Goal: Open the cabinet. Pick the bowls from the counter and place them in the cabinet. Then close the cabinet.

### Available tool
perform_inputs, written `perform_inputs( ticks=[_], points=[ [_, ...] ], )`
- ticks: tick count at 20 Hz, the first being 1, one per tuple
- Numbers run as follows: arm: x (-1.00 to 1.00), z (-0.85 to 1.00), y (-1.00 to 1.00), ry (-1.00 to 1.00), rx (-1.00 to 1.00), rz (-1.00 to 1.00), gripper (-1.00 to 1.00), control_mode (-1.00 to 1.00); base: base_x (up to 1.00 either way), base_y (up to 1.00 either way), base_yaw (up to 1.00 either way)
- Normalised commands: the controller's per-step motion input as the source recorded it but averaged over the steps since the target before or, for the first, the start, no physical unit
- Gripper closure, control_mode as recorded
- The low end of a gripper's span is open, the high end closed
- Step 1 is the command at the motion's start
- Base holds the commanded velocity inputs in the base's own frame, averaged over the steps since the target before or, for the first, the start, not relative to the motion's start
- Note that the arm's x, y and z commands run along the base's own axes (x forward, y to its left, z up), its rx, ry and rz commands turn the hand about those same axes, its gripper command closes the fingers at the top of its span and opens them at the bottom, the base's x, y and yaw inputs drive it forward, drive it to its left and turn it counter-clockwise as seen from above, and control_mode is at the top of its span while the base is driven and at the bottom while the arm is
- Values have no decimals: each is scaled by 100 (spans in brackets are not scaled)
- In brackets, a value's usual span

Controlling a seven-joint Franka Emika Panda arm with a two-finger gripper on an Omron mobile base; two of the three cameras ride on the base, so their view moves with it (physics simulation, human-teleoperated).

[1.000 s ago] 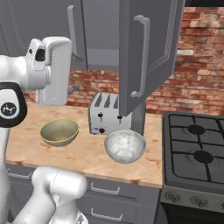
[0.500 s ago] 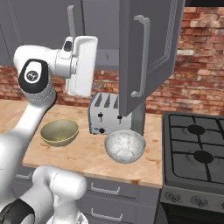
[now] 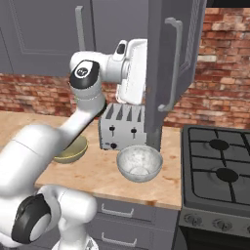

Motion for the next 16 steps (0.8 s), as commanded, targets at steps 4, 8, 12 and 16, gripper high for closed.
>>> perform_inputs(
  ticks=[4,8,12,16],
  points=[
    [0,-1,-99,4,-7,-15,-100,-100,0,0,0],
    [0,-8,-65,0,-2,-5,-100,-100,0,0,0],
    [-7,0,4,-8,3,0,-100,-100,0,0,0],
    [-10,15,39,-20,15,1,-100,-100,0,0,0]
  ],
)
